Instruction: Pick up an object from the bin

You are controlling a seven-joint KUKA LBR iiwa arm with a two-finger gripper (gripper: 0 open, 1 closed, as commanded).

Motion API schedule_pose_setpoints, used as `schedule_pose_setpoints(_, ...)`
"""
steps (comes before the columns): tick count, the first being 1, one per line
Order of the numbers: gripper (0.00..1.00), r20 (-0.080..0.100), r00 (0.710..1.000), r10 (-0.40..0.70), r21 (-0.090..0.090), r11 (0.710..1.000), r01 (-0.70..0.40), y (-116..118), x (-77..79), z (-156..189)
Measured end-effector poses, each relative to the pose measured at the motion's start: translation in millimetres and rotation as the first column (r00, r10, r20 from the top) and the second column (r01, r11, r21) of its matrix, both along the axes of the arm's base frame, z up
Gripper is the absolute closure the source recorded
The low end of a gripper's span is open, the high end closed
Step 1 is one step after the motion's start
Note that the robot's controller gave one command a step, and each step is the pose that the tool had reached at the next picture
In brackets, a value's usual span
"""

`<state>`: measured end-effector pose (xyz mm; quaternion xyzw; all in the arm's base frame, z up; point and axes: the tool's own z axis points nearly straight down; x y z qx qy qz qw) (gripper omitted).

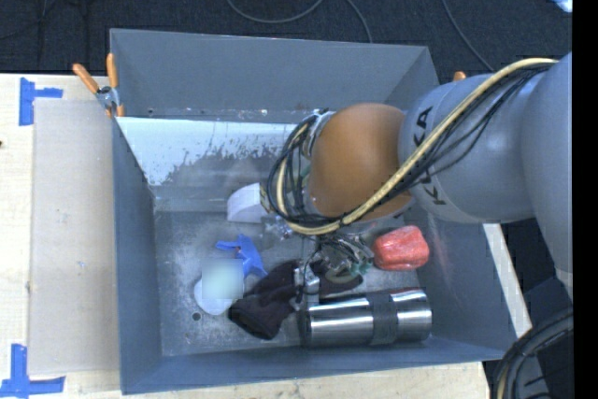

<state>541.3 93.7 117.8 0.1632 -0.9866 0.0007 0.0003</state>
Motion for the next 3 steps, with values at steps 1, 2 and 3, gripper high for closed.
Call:
schedule_pose_setpoints(1, 0.00, -0.005, 0.996, -0.089, 0.002, 0.996, 0.089, 4, -5.8, -18)
schedule_pose_setpoints(2, 0.00, -0.002, 0.998, 0.057, 0.001, 0.998, -0.057, 9, -2.1, -30)
schedule_pose_setpoints(3, 1.00, -0.003, 0.981, -0.192, 0.002, 0.981, 0.192, 40, -12.8, -46)
